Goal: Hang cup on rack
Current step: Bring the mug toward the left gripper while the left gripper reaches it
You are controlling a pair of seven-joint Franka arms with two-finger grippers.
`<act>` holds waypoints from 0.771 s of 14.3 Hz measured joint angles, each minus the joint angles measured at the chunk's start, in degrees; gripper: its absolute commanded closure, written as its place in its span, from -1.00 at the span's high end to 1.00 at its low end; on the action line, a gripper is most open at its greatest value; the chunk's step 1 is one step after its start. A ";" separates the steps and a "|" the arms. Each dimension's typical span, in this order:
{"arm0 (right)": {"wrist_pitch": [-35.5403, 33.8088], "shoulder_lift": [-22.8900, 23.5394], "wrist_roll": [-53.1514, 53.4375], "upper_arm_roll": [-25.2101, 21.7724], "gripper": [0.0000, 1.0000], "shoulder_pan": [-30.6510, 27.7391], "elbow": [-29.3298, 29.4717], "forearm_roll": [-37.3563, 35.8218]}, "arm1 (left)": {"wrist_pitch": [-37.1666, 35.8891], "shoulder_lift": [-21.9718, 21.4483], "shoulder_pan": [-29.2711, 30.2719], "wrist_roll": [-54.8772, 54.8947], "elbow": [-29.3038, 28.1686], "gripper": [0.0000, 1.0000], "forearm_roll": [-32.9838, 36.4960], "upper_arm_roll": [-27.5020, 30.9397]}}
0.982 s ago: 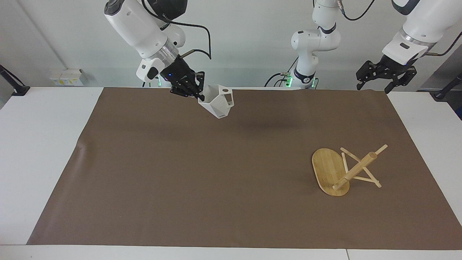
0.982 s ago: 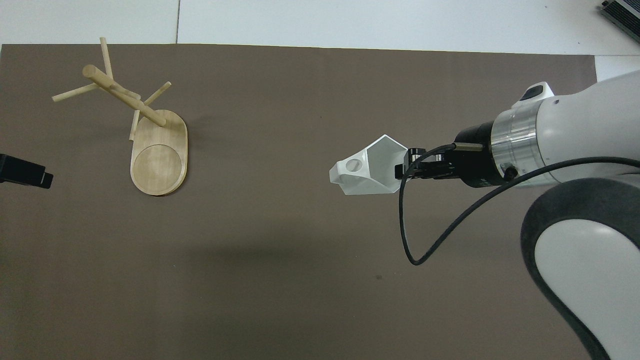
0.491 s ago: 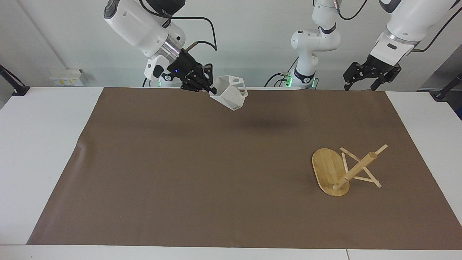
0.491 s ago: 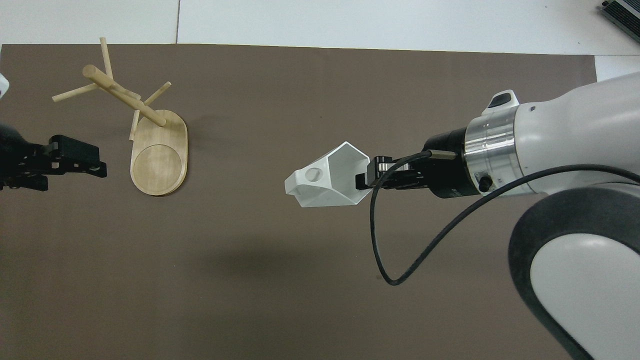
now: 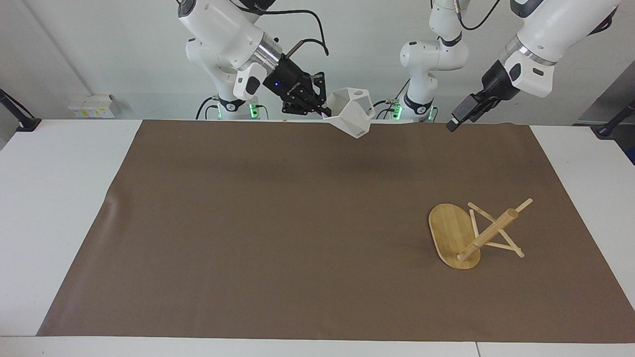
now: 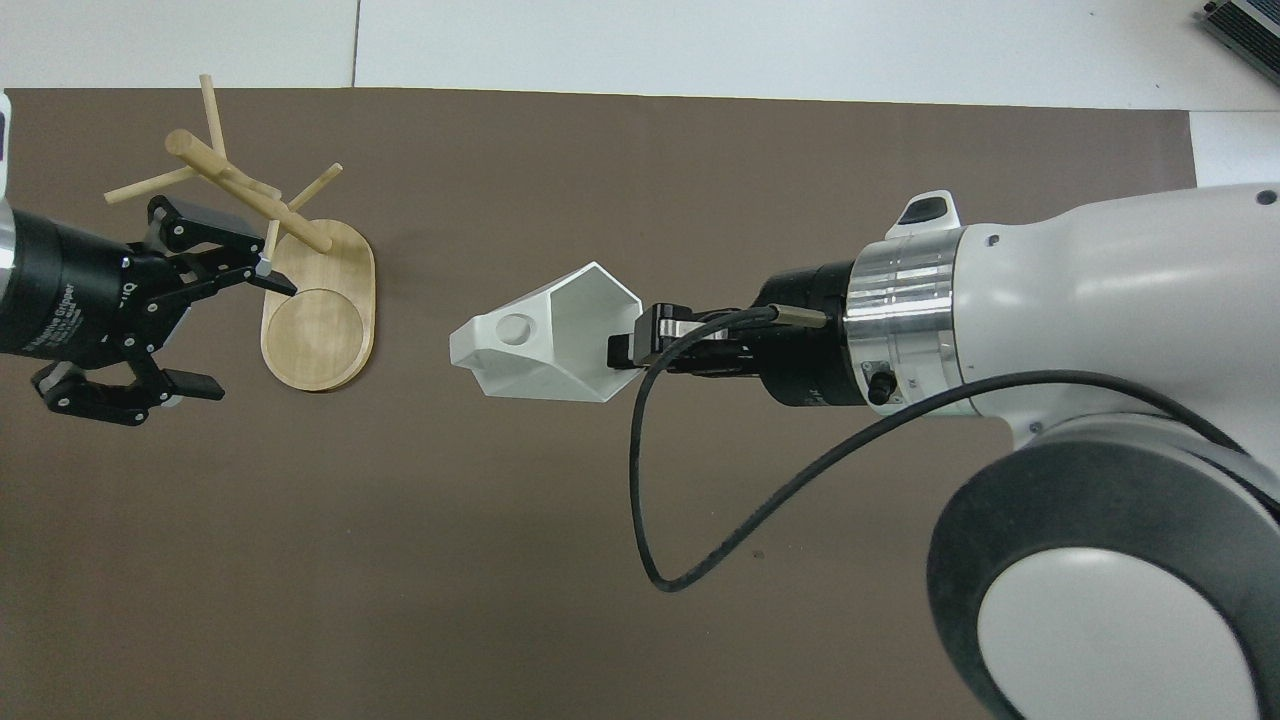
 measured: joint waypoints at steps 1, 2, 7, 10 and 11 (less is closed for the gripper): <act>1.03 0.00 0.60 0.60 -1.00 -0.01 -0.05 0.27 | 1.00 -0.01 -0.26 -6.01 -0.18 1.00 -1.53 -0.17; 2.12 0.00 1.34 1.23 -1.00 0.00 -0.16 0.38 | 1.70 -0.01 -0.36 -12.09 -0.29 1.00 -3.08 -0.26; 8.04 0.07 5.32 4.44 -1.00 0.00 -0.87 0.45 | 3.09 0.05 -0.27 -33.81 -0.89 1.00 -11.23 0.08; 11.49 0.23 7.01 6.25 -1.00 0.00 -1.31 0.46 | 4.92 0.37 -0.31 -41.37 -1.62 1.00 -14.02 -0.07; 12.39 0.34 7.26 6.72 -1.00 0.00 -1.51 0.46 | 5.18 0.49 -0.28 -42.95 -1.73 1.00 -14.87 -0.05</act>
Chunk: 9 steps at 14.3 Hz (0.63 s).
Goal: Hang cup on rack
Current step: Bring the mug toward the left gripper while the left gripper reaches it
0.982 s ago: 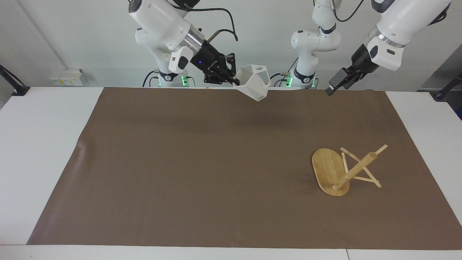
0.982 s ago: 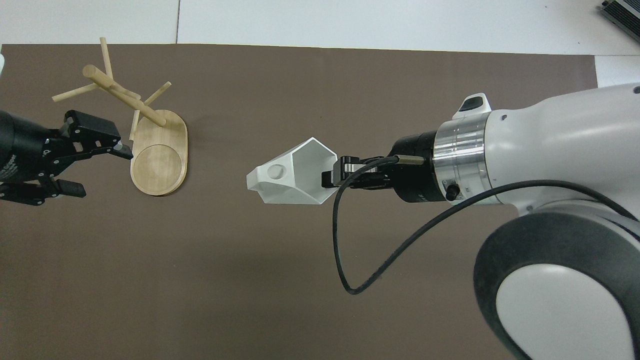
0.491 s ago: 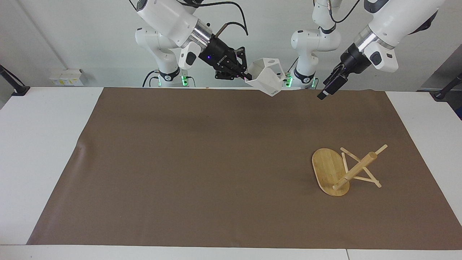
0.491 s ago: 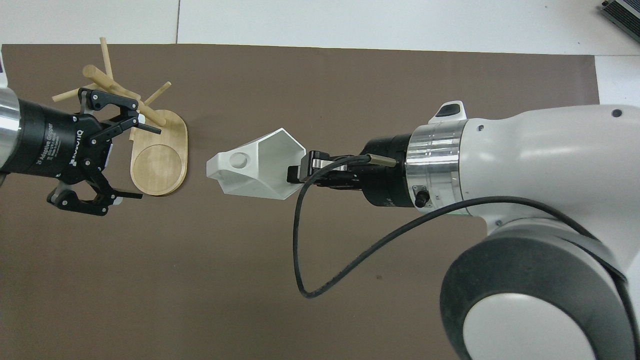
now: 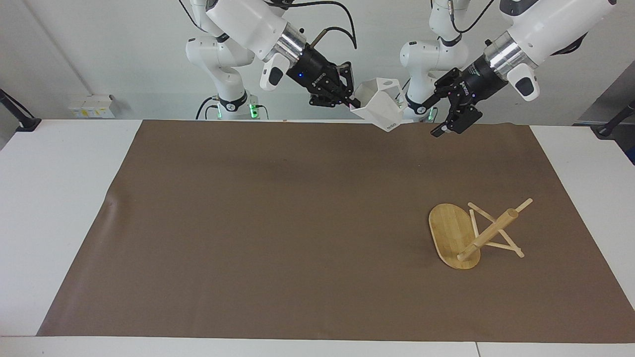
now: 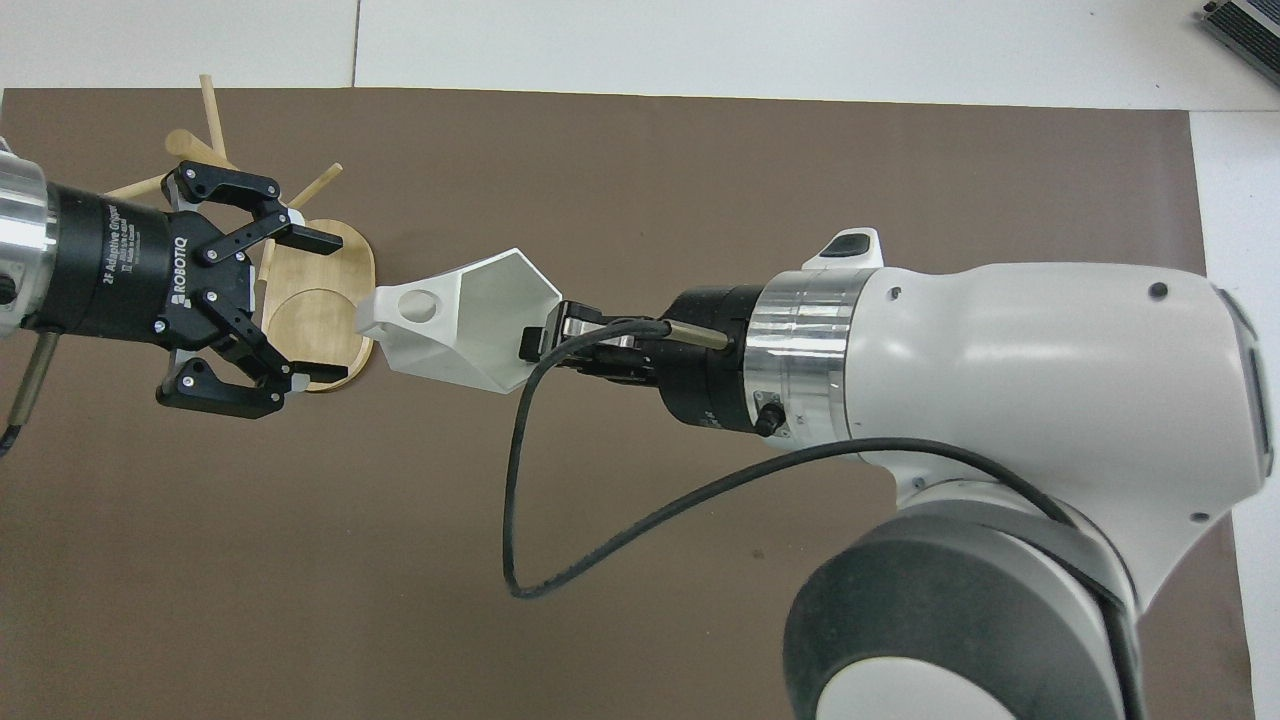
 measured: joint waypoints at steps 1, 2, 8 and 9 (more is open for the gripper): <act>0.95 0.13 0.08 0.41 -1.00 0.00 -0.25 0.00 | 0.13 0.12 0.04 -0.99 -0.01 1.00 -0.75 0.09; 1.64 0.27 0.15 0.76 -1.00 0.00 -0.50 0.00 | 0.22 0.21 0.08 -1.84 -0.01 1.00 -1.15 0.15; 2.31 0.61 0.19 1.23 -1.00 -0.01 -0.65 0.01 | 0.09 0.28 -0.06 -3.82 -1.30 1.00 -2.19 -0.30; 2.57 0.61 0.19 1.57 -1.00 0.00 -0.66 0.01 | -0.24 0.28 -0.07 -3.82 -1.48 1.00 -2.20 -0.42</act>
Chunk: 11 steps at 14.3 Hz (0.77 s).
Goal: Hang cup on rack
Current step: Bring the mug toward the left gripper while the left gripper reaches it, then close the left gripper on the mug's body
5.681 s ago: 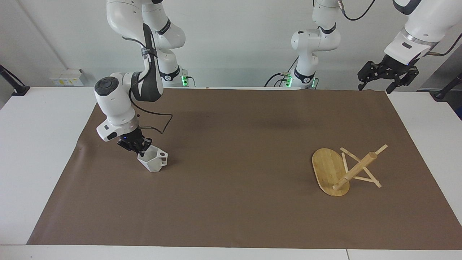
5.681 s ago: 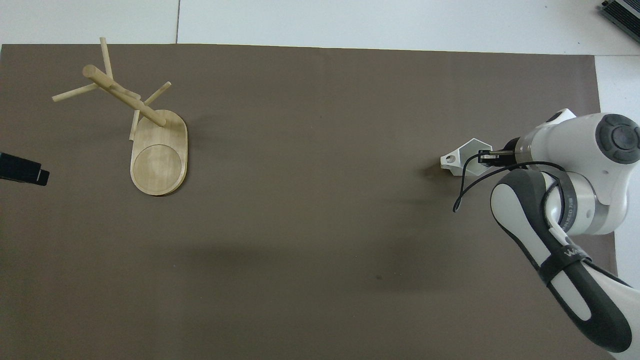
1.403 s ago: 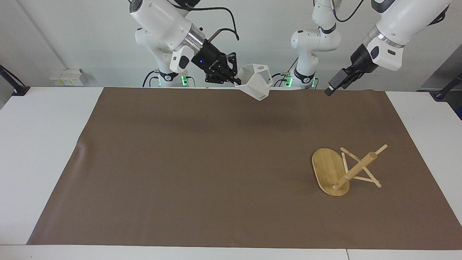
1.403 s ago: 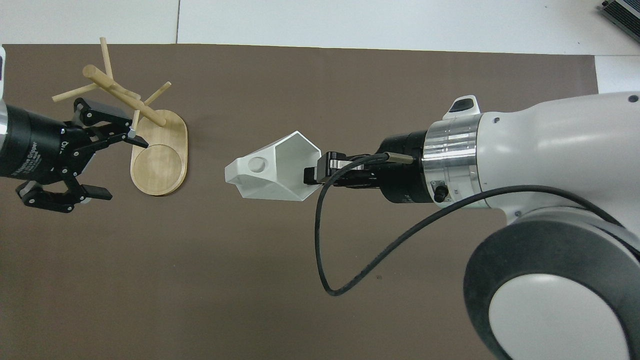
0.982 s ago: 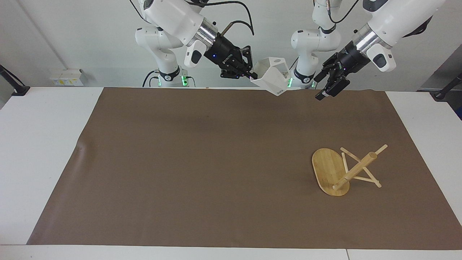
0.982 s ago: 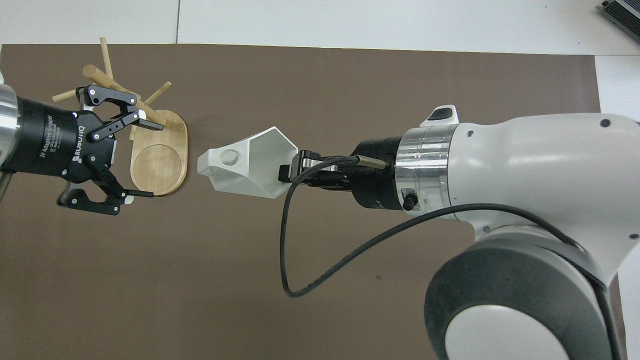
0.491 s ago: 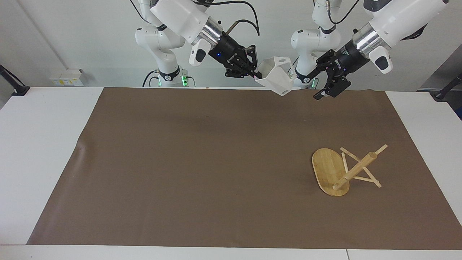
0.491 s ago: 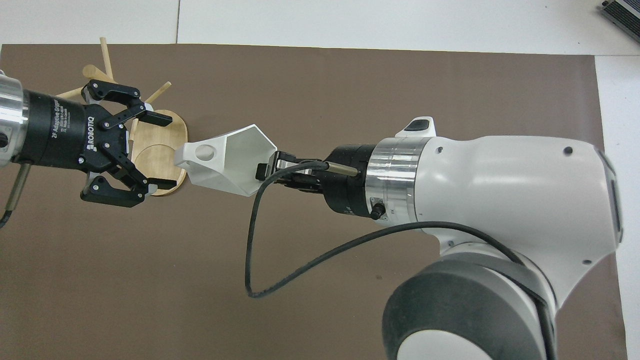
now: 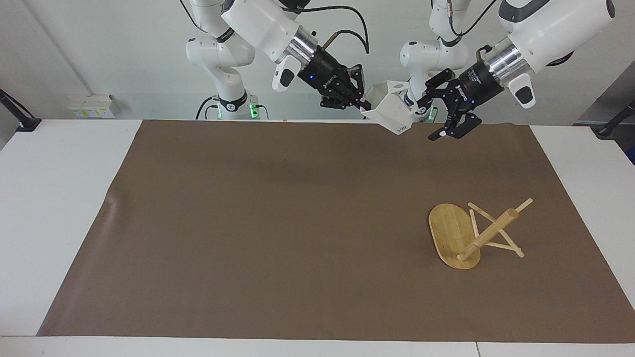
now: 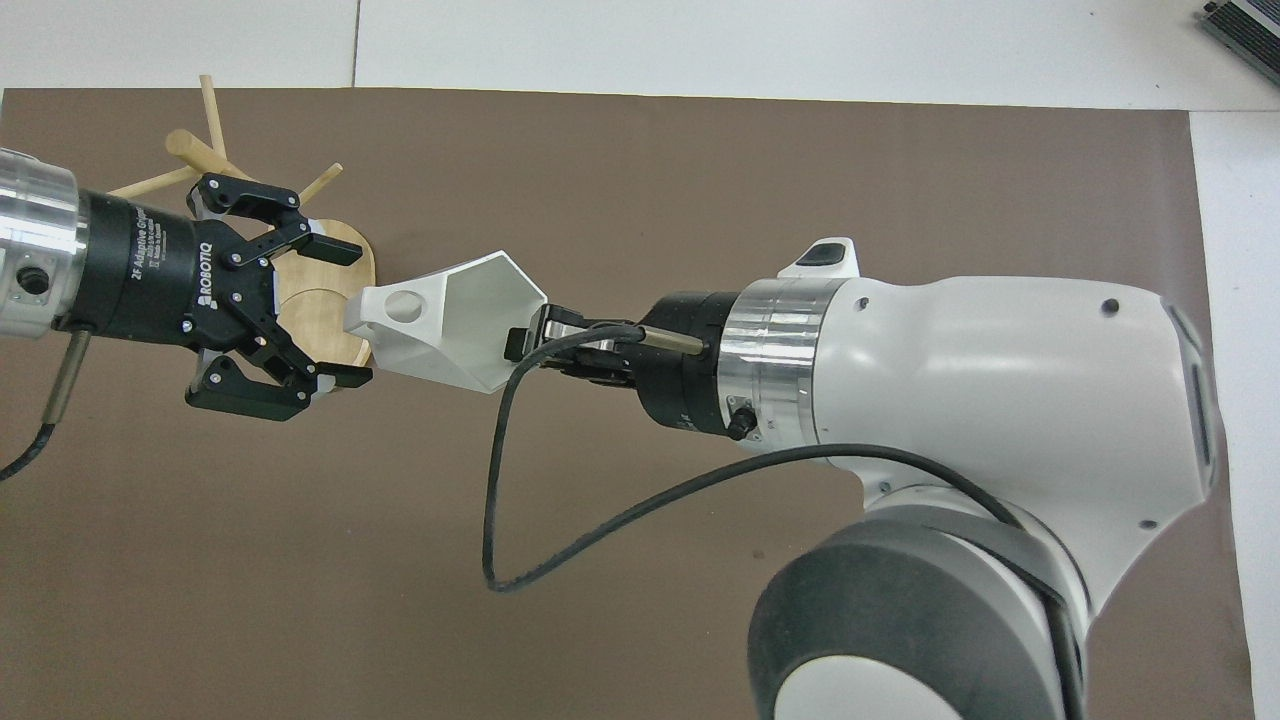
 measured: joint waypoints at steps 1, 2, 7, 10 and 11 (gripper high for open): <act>0.20 0.00 0.00 0.30 -1.00 0.00 0.00 0.00 | -0.22 -0.01 -0.01 0.00 -0.03 1.00 -0.01 -0.07; 0.32 0.00 0.00 0.57 -1.00 0.00 -0.01 0.00 | -0.41 -0.03 -0.01 0.00 -0.03 1.00 -0.02 -0.14; 0.38 0.00 0.00 1.49 -1.00 0.00 -0.02 0.00 | -2.83 -0.27 -0.05 0.00 -0.03 1.00 -0.24 -0.89; 0.38 0.00 0.00 1.79 -1.00 0.00 -0.02 0.00 | -4.12 -0.68 -0.05 0.00 -0.03 1.00 -0.31 -0.93; 0.38 0.00 0.00 1.90 -1.00 0.00 -0.02 0.00 | -4.36 -0.78 -0.05 0.00 -0.03 1.00 -0.32 -0.93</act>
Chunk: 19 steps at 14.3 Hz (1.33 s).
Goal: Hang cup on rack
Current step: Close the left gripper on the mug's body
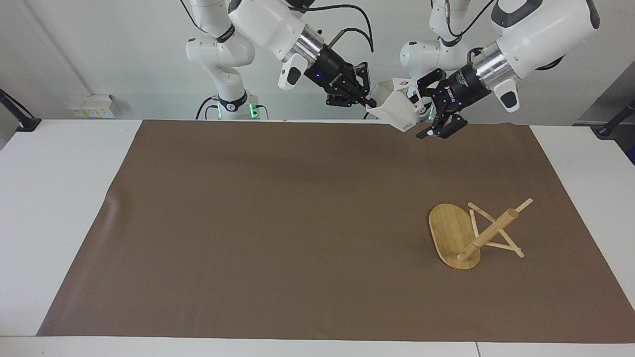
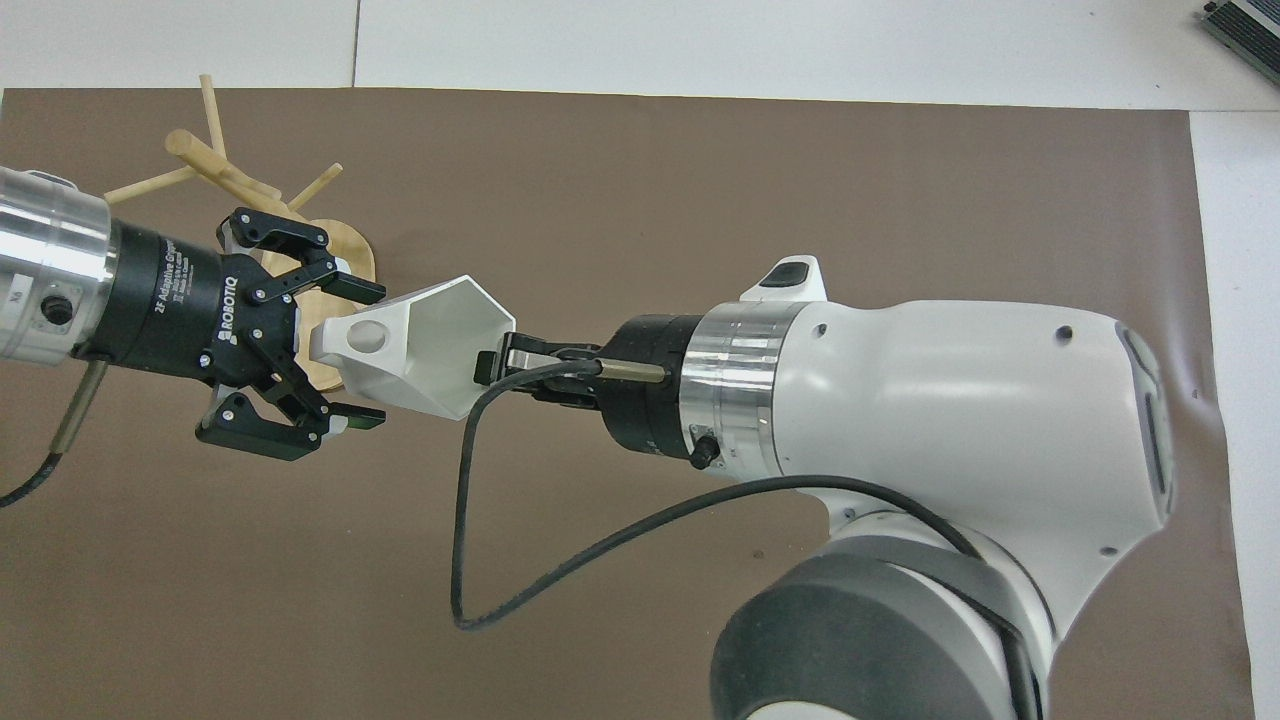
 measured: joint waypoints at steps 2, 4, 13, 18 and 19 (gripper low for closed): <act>0.00 0.00 0.00 0.14 -1.00 0.00 0.00 0.00 | -0.29 -0.13 0.00 0.00 0.00 1.00 -0.08 0.00; 0.00 0.00 0.00 0.14 -1.00 0.00 0.00 0.00 | -0.40 -0.24 0.00 0.00 0.00 1.00 -0.14 0.00; -0.02 0.00 0.00 0.20 -1.00 0.00 -0.03 0.00 | -1.02 -1.41 0.01 0.00 -1.78 1.00 -0.65 0.02; -0.02 -0.07 0.00 0.28 -1.00 0.00 -0.03 0.00 | -0.96 -1.79 0.02 0.00 -1.99 1.00 -1.12 0.11; -0.02 -0.08 0.00 0.29 -1.00 0.00 -0.03 0.00 | -0.96 -1.86 0.02 0.00 -1.99 1.00 -1.34 0.12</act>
